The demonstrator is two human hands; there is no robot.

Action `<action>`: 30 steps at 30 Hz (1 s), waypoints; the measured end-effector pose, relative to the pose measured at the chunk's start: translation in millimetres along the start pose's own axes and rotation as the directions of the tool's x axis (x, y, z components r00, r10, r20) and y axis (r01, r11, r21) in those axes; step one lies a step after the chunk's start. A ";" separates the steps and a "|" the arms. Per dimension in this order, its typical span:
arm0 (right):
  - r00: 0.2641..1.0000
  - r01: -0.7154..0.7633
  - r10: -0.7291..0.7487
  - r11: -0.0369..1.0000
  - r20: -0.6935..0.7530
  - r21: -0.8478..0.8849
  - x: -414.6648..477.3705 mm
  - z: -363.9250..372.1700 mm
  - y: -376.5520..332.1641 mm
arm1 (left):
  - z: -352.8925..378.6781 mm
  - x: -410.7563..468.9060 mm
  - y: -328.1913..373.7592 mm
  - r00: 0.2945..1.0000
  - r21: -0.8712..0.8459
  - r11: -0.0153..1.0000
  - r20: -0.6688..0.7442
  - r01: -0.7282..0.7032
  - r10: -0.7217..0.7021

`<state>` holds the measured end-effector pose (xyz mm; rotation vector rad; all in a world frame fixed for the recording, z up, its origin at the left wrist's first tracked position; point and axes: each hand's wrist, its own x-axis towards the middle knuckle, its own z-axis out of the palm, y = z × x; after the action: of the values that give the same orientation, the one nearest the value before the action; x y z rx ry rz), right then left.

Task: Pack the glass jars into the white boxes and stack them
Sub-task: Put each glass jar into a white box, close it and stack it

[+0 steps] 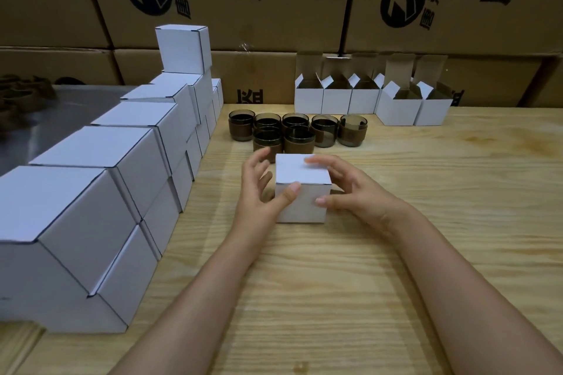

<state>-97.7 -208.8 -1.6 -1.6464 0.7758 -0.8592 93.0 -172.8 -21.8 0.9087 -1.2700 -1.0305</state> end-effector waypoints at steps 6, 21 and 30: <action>0.948 0.093 -0.076 0.995 -0.310 0.040 39.1 8.3 -32.2 | 2.3 5.4 -0.3 0.985 -0.165 0.983 -0.135 0.082 -0.104; 0.978 0.101 -0.111 0.993 -0.178 -0.060 260.1 70.8 -126.3 | 2.5 10.9 -15.2 0.955 -0.170 0.977 -0.242 0.132 -0.171; 0.979 0.051 -0.055 0.998 -0.196 -0.027 274.1 87.0 -107.1 | 3.1 11.4 -15.9 0.953 -0.178 0.972 -0.236 0.151 -0.191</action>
<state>127.5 -371.0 129.3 -1.6238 0.8826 -1.0663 88.4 -188.4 -33.1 1.0052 -0.8960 -1.0960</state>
